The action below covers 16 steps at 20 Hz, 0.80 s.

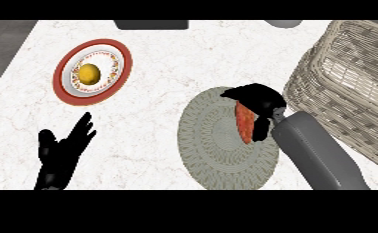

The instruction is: Pick the sweet potato from the placemat and place it in the basket

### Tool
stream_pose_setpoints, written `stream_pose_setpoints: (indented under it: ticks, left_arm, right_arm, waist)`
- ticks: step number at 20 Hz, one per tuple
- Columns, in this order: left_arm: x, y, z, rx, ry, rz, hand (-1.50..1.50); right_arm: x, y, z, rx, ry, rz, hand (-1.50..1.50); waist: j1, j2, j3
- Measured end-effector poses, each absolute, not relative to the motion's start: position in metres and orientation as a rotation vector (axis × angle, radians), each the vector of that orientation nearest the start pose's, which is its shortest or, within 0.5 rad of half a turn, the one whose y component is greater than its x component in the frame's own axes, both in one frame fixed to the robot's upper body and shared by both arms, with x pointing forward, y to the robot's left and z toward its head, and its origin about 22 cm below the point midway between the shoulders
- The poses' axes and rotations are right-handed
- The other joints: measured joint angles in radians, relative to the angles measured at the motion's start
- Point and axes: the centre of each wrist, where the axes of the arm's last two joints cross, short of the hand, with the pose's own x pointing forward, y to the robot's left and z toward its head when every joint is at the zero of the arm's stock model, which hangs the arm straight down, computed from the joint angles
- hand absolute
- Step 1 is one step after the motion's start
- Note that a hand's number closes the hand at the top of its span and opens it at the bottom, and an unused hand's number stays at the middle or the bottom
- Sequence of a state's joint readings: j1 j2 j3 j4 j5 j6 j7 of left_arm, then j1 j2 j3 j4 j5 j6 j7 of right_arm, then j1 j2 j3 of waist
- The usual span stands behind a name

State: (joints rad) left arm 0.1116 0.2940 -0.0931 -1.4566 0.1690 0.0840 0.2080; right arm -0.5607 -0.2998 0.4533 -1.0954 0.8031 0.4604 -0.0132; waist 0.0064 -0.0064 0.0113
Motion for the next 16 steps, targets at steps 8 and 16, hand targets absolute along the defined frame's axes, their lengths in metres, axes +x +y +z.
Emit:
stream_pose_setpoints:
  ticks: [8,16]
  left_arm:
    - [0.208,0.294,-0.035,0.160,-1.128,-0.039,0.00]
    - [0.204,0.297,-0.035,0.168,-1.122,-0.032,0.00]
  right_arm:
    - [0.348,-0.178,0.023,-0.461,-1.202,1.788,1.50]
    - [0.354,-0.171,0.009,-0.669,-1.043,1.510,1.50]
  waist:
    - [0.001,-0.003,-0.001]
    - [-0.015,-0.006,-0.003]
